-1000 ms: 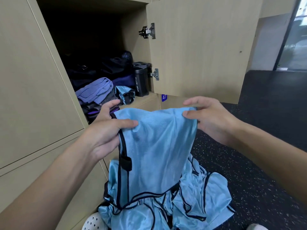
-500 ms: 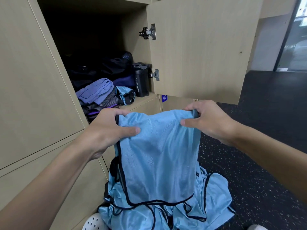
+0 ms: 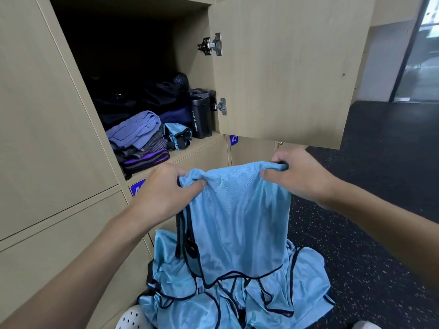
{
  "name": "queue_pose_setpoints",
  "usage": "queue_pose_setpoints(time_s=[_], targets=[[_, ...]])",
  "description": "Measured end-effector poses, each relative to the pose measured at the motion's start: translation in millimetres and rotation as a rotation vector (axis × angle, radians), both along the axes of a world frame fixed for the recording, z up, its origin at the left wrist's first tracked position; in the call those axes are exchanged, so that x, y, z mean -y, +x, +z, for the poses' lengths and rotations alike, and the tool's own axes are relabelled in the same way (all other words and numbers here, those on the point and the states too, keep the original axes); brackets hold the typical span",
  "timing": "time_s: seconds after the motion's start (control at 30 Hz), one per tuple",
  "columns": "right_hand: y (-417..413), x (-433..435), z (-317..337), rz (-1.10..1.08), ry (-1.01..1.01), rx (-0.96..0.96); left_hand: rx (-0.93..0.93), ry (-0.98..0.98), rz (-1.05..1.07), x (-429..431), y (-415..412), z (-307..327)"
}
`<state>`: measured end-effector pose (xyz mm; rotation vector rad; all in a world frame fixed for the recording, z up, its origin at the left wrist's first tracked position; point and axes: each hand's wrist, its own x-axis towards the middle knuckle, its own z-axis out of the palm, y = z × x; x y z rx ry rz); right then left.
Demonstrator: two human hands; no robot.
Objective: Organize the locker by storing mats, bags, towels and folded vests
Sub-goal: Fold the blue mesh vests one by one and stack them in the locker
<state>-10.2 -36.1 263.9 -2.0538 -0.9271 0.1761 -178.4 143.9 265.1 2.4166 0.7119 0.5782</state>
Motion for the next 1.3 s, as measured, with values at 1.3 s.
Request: queue_pose_setpoints(time_s=[1.3], targets=[[-41,-26,-3,0.203,0.533,-0.511,0.376,-0.858,-0.244,37,8,-4]])
